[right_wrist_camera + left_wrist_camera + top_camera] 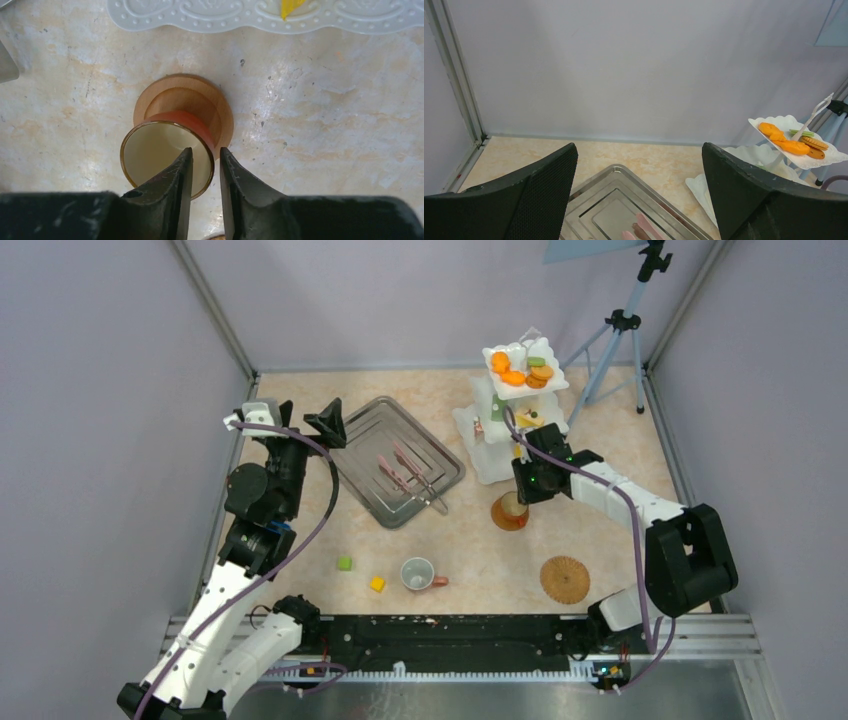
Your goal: Serve the afternoon tea
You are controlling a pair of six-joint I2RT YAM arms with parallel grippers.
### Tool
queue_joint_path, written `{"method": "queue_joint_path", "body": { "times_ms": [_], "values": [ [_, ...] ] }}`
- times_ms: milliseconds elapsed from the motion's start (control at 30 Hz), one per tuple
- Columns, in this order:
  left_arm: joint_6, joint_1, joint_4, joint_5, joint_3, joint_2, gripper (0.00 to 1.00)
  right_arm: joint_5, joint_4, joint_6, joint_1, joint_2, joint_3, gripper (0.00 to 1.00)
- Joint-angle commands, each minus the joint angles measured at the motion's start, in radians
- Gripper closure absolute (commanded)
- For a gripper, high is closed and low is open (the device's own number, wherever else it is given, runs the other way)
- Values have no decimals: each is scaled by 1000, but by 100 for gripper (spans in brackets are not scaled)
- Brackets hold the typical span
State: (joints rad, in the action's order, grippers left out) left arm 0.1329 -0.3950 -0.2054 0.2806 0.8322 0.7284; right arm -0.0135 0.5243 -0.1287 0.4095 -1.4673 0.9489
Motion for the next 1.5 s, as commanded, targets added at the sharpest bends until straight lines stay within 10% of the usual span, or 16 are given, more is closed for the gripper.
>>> {"method": "queue_joint_path", "body": {
  "times_ms": [0, 333, 533, 700, 1467],
  "values": [
    [8, 0, -21, -4, 23, -14, 1, -2, -5, 4, -6, 22, 34, 67],
    [13, 0, -20, -16, 25, -9, 1, 255, 194, -267, -4, 395, 53, 39],
    [16, 0, -20, -17, 25, -5, 1, 537, 487, -1004, -5, 588, -93, 32],
    [19, 1, -20, -22, 25, -4, 1, 403, 635, -1362, -6, 692, -217, 28],
    [12, -1, -20, -13, 24, -13, 1, 251, 317, -1424, -6, 605, -499, 31]
  ]
}}
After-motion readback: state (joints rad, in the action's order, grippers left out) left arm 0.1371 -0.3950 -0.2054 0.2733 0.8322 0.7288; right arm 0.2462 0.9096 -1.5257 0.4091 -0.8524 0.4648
